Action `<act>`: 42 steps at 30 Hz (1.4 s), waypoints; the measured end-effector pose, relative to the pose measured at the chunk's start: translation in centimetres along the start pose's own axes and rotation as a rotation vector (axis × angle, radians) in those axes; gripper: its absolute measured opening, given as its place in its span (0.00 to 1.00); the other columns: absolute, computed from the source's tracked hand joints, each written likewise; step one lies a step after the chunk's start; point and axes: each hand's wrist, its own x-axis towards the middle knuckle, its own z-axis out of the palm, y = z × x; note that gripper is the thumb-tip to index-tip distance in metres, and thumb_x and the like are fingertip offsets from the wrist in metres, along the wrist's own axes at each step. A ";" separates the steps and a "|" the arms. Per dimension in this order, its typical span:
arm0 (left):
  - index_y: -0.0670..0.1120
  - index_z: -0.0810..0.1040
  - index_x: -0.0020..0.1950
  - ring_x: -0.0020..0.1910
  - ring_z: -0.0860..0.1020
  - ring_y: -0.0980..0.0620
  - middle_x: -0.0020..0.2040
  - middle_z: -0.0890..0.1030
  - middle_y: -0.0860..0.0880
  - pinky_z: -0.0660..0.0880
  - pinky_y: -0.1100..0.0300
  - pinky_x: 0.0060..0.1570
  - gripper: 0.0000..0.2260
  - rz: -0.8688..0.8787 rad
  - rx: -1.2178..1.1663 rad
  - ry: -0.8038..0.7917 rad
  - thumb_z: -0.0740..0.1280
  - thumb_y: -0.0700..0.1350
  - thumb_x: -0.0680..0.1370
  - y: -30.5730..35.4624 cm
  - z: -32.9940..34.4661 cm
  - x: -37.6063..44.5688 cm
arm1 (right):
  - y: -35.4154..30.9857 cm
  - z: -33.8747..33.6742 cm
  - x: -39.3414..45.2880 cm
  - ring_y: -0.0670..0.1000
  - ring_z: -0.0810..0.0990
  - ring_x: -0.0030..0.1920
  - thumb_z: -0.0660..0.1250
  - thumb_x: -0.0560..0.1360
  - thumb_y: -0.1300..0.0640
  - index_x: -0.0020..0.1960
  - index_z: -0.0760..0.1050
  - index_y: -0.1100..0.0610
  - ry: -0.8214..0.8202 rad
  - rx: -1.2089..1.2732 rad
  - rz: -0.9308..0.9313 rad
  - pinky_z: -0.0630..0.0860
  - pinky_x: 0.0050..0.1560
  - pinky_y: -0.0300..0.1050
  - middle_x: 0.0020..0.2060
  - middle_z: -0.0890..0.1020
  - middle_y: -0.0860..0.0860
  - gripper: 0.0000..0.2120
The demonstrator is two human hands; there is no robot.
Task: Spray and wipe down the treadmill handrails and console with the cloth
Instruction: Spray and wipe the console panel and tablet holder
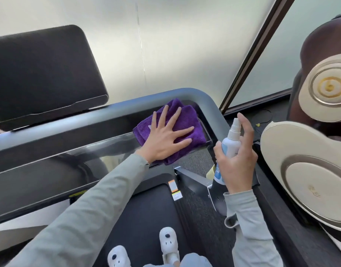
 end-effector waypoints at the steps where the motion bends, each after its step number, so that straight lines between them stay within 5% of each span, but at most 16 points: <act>1: 0.66 0.57 0.76 0.76 0.32 0.41 0.80 0.41 0.49 0.31 0.38 0.71 0.24 -0.110 -0.068 0.036 0.52 0.66 0.80 0.9 0.3 0.3 | 0.1 -0.1 0.0 0.47 0.74 0.36 0.70 0.71 0.68 0.71 0.63 0.43 -0.001 0.005 -0.002 0.70 0.45 0.28 0.51 0.82 0.56 0.36; 6: 0.62 0.47 0.78 0.75 0.32 0.33 0.80 0.39 0.48 0.36 0.28 0.68 0.29 -0.409 0.100 0.117 0.44 0.68 0.79 5.2 3.3 2.7 | 0.9 -0.2 0.0 0.38 0.76 0.38 0.70 0.71 0.69 0.72 0.64 0.48 0.003 -0.008 -0.001 0.69 0.44 0.24 0.52 0.82 0.58 0.34; 18: 0.64 0.62 0.75 0.78 0.38 0.45 0.80 0.50 0.54 0.35 0.37 0.72 0.25 -0.057 0.114 0.076 0.54 0.67 0.78 0.8 1.8 0.2 | 0.1 0.9 -0.1 0.41 0.74 0.34 0.71 0.70 0.67 0.71 0.63 0.44 -0.016 -0.009 0.001 0.67 0.43 0.23 0.42 0.77 0.49 0.36; 22: 0.68 0.58 0.74 0.77 0.34 0.39 0.80 0.48 0.55 0.35 0.28 0.67 0.27 -0.144 0.155 0.122 0.50 0.71 0.76 1.1 2.4 -0.2 | 0.0 1.1 0.5 0.44 0.72 0.36 0.71 0.71 0.66 0.71 0.63 0.44 -0.020 0.001 -0.012 0.69 0.45 0.27 0.48 0.81 0.60 0.36; 28: 0.64 0.52 0.77 0.76 0.35 0.35 0.81 0.46 0.51 0.35 0.27 0.66 0.29 -0.291 0.187 0.165 0.48 0.70 0.77 4.6 3.4 4.3 | 0.7 0.9 0.8 0.43 0.73 0.38 0.71 0.70 0.68 0.71 0.63 0.44 -0.001 -0.013 0.003 0.68 0.45 0.22 0.54 0.82 0.58 0.36; 34: 0.63 0.67 0.73 0.78 0.38 0.41 0.80 0.52 0.54 0.38 0.32 0.71 0.23 -0.225 0.124 0.178 0.55 0.66 0.78 3.1 2.7 2.0 | -0.4 1.2 0.3 0.48 0.75 0.40 0.70 0.70 0.67 0.71 0.63 0.46 -0.038 0.007 -0.011 0.71 0.47 0.28 0.55 0.81 0.58 0.35; 42: 0.68 0.61 0.73 0.78 0.37 0.43 0.80 0.51 0.56 0.40 0.30 0.71 0.26 -0.288 0.122 0.179 0.46 0.71 0.76 -0.8 2.0 -3.5 | -0.6 1.2 0.3 0.48 0.74 0.38 0.71 0.71 0.67 0.70 0.62 0.42 -0.003 0.023 -0.023 0.71 0.47 0.30 0.53 0.82 0.59 0.36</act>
